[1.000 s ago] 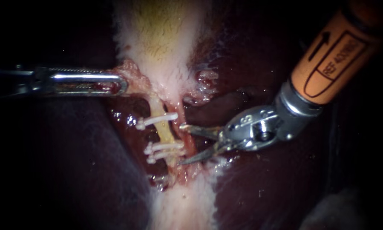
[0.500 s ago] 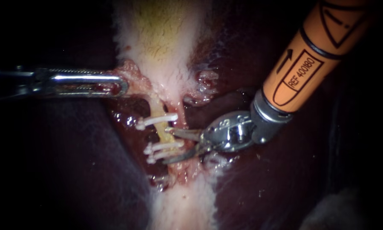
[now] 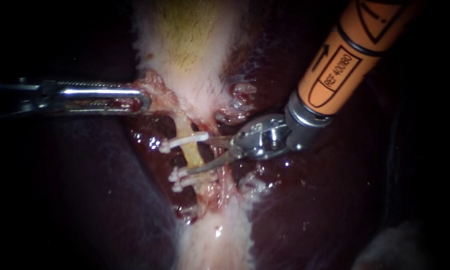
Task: Go to the cutting position left tube
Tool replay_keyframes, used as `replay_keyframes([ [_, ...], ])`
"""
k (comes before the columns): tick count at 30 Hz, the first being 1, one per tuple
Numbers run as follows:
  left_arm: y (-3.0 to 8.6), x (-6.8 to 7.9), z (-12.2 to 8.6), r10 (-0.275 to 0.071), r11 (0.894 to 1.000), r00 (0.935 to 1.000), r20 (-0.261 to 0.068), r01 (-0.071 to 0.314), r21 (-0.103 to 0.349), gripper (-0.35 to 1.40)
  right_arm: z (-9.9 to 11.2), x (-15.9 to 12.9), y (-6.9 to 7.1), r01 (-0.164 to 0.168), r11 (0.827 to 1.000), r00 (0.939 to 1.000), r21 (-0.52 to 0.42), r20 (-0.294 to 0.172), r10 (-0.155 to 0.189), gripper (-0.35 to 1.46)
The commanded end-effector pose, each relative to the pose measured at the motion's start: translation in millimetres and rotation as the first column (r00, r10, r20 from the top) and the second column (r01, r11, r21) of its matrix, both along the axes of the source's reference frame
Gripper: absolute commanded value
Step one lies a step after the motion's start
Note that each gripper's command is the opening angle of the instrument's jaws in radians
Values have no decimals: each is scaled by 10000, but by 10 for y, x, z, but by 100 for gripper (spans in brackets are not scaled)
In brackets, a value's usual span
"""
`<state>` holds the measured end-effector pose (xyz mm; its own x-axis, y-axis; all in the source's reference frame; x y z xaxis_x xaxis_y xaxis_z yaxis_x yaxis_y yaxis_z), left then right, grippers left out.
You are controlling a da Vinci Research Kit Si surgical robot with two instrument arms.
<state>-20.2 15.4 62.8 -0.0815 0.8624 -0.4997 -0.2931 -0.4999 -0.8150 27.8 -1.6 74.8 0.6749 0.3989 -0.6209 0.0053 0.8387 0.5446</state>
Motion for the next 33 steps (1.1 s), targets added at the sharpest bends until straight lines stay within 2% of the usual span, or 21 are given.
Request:
replay_keyframes([
  [1, 0, 0, 1, -2, 10000, 10000, 0, 2, -1, -35, 2, 3, -2, 49, 9999, 10000, 136, -4, -49, 143],
  [3, 0, 0, 1, -2, 10000, 10000, -1, 2, -1, -35, 4, 7, -6, -14, 9994, 9999, 352, -156, 20, 143],
  [6, 0, -1, 1, -3, 10000, 10000, -1, 3, -1, -35, 3, 11, -8, -203, 9971, 9968, 739, -754, 259, 143],
  [10, 0, -1, 1, -1, 10000, 10000, 0, 1, -1, -35, -4, 17, -12, -214, 9925, 9895, 1201, -1397, 382, 143],
  [16, 0, -1, 1, 0, 10000, 10000, 1, 0, -1, -35, -25, 29, -26, 99, 9847, 9780, 1738, -2067, 267, 143],
  [20, 0, -1, 1, 0, 10000, 10000, 1, 0, -1, -35, -44, 40, -30, 93, 9790, 9657, 2039, -2559, 441, 143],
  [23, 0, -1, 1, 1, 10000, 10000, 2, -1, -1, -35, -59, 44, -29, 141, 9755, 9580, 2197, -2824, 498, 142],
  [27, 1, -1, 1, 2, 10000, 10000, 2, -2, -1, -35, -71, 47, -27, 102, 9718, 9515, 2358, -3011, 631, 142],
  [33, 1, -1, 2, 3, 10000, 10000, 3, -3, -1, -35, -71, 48, -26, 107, 9714, 9505, 2371, -3041, 637, 142],
])
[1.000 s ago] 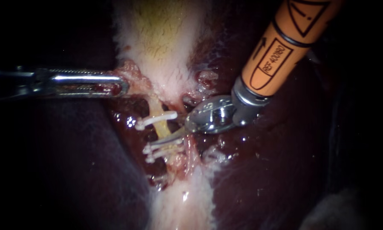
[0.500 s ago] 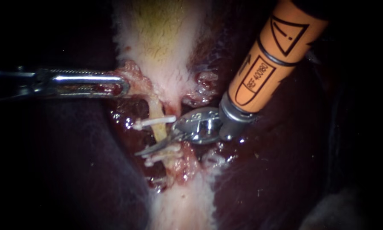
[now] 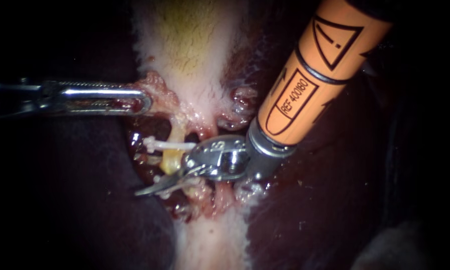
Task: Go to the cutting position left tube
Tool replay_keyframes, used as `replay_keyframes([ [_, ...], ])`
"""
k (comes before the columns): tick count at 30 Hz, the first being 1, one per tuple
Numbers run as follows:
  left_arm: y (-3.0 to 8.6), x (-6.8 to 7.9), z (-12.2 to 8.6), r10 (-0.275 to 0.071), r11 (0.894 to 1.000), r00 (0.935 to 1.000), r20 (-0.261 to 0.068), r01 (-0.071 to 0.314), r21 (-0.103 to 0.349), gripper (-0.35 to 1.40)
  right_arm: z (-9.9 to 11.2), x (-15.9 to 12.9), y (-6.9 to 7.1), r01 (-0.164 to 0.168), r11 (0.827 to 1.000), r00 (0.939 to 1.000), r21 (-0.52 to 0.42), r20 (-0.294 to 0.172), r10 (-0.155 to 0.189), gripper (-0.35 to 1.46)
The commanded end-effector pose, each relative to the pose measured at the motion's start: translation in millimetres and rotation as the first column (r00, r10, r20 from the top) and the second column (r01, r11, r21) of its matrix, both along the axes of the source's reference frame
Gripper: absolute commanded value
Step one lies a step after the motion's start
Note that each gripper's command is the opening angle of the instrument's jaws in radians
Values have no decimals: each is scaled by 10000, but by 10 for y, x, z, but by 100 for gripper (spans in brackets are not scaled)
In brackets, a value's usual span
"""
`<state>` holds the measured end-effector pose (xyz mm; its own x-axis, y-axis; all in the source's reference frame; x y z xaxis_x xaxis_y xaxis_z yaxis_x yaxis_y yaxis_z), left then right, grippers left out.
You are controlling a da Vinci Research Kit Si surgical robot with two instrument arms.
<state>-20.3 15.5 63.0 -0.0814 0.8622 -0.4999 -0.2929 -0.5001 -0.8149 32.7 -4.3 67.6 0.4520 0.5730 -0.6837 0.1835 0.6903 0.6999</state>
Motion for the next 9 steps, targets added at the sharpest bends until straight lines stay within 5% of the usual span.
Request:
replay_keyframes([
  [1, 0, 0, 0, 3, 10000, 10000, 1, -3, 2, -35, 1, -1, 0, 6, 10000, 10000, -5, 9, -6, 142],
  [9, 0, 0, 0, 3, 10000, 10000, 1, -3, 2, -35, 1, -1, 0, 16, 10000, 10000, -9, 5, -16, 142],
])
